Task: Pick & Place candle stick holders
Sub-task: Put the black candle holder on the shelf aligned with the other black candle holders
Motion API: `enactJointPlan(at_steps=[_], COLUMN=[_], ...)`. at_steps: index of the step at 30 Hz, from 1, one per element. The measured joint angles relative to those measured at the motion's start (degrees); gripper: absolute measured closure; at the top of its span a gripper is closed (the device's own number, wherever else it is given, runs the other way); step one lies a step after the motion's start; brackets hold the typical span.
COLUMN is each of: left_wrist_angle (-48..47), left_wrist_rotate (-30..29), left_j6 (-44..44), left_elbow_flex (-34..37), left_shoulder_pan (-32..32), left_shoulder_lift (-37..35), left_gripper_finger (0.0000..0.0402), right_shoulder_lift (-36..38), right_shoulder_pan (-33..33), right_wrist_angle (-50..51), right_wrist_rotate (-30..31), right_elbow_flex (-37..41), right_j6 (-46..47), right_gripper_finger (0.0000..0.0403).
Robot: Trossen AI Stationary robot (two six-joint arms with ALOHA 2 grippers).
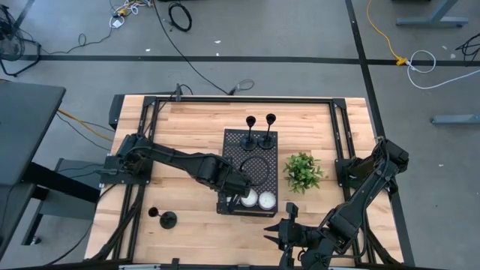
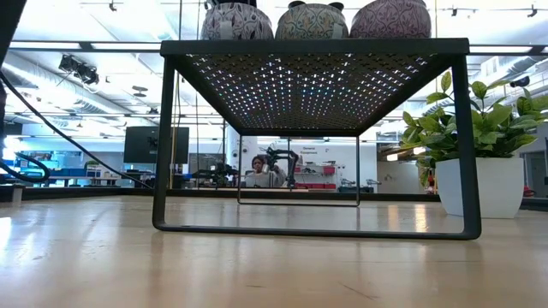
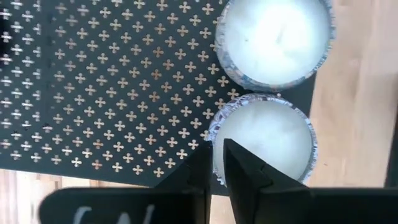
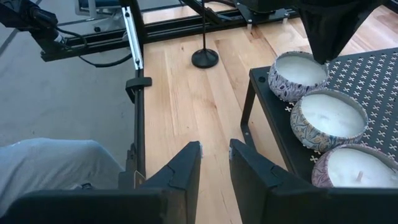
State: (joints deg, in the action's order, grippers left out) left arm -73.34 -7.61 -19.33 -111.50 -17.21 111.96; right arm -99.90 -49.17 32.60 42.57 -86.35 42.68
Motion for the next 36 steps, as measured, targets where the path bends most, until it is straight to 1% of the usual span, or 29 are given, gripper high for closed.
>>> enactJointPlan(at_steps=[4,7,10,13,18,21,25,28,33,36], left_wrist_angle=[0.0,-0.1,-0.2,-1.1,-6.0,-8.5,-13.3,-16.8,-16.6,-16.7], left_wrist_rotate=[-2.8,-3.1,-1.4,1.6,2.4,1.6,-2.8,-6.1,-6.8,-10.6], left_j6=[0.0,0.3,0.3,0.9,0.3,0.1,-1.7,-4.7,-8.0,-12.3], left_elbow_flex=[0.0,0.0,0.0,-0.1,-3.3,-7.5,-13.7,-17.2,-17.4,-16.7], left_shoulder_pan=[0.0,0.0,0.0,-0.1,-0.4,-1.4,-4.2,-7.2,-13.8,-18.9], left_shoulder_lift=[0.0,0.0,0.0,-0.3,-1.1,-1.2,-1.3,-1.3,-3.6,-5.7], left_gripper_finger=[0.0341,0.0319,0.0296,0.0278,0.0262,0.026,0.0259,0.0259,0.0259,0.0259], right_shoulder_lift=[0.0,0.0,0.0,0.0,0.0,0.0,0.0,0.0,0.0,0.0], right_shoulder_pan=[0.0,0.0,0.0,0.0,0.0,0.0,0.0,0.0,-0.1,0.0], right_wrist_angle=[0.0,0.0,0.0,0.0,0.0,0.0,-0.1,-0.3,-0.3,-0.3], right_wrist_rotate=[0.0,0.0,0.0,0.0,0.0,0.0,0.0,-0.1,-0.2,-0.1], right_elbow_flex=[0.0,0.0,0.0,0.0,0.0,0.0,0.0,0.0,0.0,0.0], right_j6=[0.0,0.0,0.0,-0.1,-0.1,0.0,0.0,0.1,0.1,0.1], right_gripper_finger=[0.0317,0.0317,0.0317,0.0317,0.0317,0.0317,0.0317,0.0317,0.0317,0.0317])
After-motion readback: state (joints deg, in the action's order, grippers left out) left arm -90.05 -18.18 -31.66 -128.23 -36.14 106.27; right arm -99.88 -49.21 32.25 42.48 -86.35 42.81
